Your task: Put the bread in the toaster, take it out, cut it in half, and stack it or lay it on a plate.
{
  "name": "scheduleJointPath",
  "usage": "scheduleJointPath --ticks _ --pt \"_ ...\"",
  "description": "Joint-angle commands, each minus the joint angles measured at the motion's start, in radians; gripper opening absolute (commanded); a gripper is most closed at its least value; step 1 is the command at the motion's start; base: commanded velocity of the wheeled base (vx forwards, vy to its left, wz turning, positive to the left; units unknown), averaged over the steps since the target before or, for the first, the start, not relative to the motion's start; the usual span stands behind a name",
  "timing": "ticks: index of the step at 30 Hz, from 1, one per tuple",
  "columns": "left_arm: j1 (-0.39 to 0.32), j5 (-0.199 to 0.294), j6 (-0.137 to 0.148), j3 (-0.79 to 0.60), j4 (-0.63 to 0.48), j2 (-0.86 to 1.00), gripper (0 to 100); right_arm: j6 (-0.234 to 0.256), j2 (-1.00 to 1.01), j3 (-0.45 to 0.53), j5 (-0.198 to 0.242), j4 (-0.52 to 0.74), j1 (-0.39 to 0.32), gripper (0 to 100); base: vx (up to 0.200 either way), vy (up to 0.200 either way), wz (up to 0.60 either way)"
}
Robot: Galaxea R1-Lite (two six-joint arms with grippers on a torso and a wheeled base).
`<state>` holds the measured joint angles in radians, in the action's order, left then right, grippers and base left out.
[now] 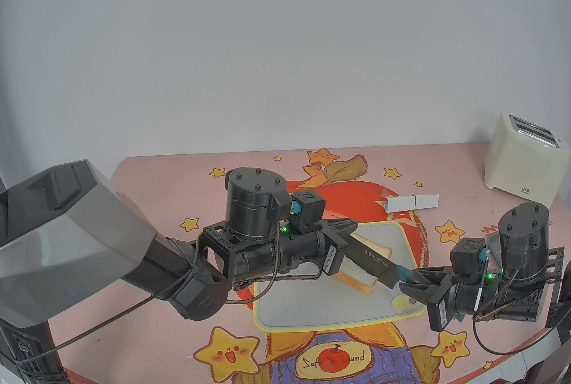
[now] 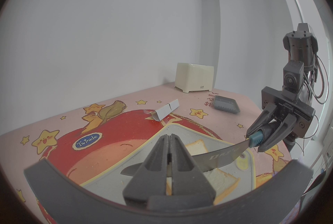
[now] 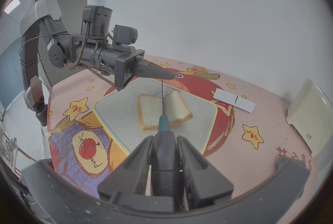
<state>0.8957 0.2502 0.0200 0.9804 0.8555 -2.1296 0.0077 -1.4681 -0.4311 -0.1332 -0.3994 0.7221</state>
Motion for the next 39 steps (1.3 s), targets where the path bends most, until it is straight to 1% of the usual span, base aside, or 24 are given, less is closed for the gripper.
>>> scheduleJointPath --ticks 1,21,32,39 --pt "0.003 0.0 0.0 0.004 0.0 -0.001 0 0.0 -0.006 0.002 0.0 0.005 0.0 0 0.0 0.0 0.0" --pt "0.0 0.0 0.001 -0.008 0.005 -0.007 0 0.0 0.009 -0.006 0.0 0.002 -0.006 0 0.0 0.0 0.0" --pt "0.0 -0.002 0.001 0.012 0.007 -0.001 0 0.0 -0.003 0.003 0.0 0.019 -0.007 0 0.0 0.0 0.0" --pt "0.002 -0.002 0.001 0.02 0.008 0.0 0 -0.002 -0.023 0.005 0.0 0.019 -0.029 0 0.0 0.0 0.0"
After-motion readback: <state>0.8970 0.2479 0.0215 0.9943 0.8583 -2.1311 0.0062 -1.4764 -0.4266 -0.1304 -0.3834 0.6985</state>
